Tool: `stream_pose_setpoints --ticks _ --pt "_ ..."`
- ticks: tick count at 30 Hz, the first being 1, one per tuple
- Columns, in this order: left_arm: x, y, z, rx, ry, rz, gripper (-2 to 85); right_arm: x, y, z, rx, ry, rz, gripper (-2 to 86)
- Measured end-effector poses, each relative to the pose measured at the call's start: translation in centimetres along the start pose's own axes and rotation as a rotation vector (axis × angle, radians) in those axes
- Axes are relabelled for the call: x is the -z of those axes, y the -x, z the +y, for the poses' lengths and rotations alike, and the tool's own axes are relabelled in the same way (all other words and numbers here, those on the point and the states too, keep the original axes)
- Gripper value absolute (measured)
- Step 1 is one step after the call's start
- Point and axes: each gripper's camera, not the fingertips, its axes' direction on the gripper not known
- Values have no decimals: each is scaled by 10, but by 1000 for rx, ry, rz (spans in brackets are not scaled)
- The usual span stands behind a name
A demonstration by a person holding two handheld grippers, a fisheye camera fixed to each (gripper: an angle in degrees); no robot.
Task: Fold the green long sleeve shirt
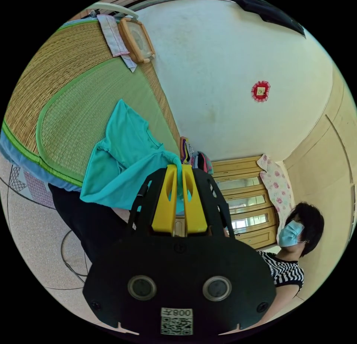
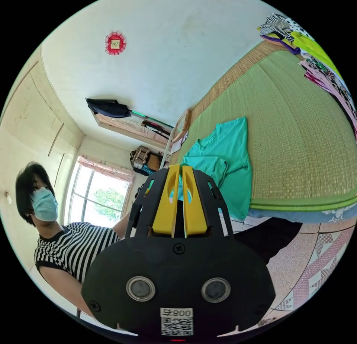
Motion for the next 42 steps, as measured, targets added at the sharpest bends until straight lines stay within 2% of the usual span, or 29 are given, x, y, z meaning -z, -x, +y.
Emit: stream_pose_setpoints --ticks 23,42 --pt "-171 20 -268 122 1 -132 22 -293 -123 -134 -157 71 35 6" --pt "-269 51 -410 211 -8 -171 25 -488 -192 -181 -250 129 56 8"
